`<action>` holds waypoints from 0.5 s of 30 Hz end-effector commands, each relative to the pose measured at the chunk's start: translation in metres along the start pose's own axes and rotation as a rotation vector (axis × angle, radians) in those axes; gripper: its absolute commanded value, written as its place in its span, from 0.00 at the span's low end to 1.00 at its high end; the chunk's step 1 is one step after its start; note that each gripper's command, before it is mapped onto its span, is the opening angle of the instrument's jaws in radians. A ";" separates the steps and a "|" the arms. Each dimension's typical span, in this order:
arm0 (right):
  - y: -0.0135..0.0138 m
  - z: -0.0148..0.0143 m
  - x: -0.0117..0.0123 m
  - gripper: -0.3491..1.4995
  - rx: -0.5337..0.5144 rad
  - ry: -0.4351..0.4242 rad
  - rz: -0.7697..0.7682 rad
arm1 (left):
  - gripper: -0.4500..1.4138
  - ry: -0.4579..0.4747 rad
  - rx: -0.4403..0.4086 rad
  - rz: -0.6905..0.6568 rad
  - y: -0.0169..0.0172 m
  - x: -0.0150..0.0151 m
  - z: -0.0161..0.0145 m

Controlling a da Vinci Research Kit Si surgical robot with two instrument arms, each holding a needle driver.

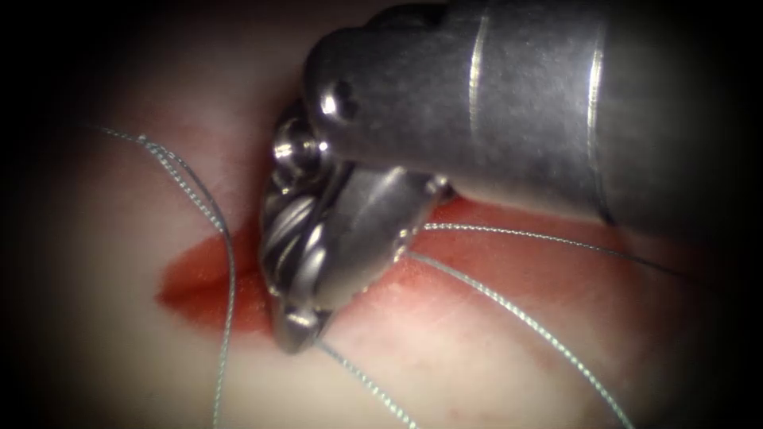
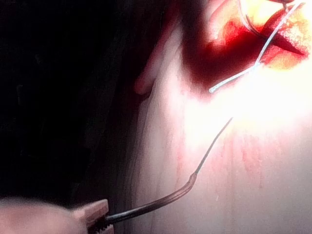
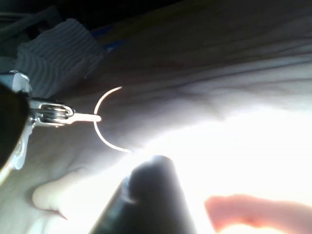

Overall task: Wound Closure
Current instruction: Pull the suture through with the right gripper.

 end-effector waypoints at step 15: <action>0.0086 -0.0010 -0.0130 0.00 -0.047 -0.011 0.192 | 0.00 -0.001 0.012 -0.002 -0.0008 -0.0010 0.0004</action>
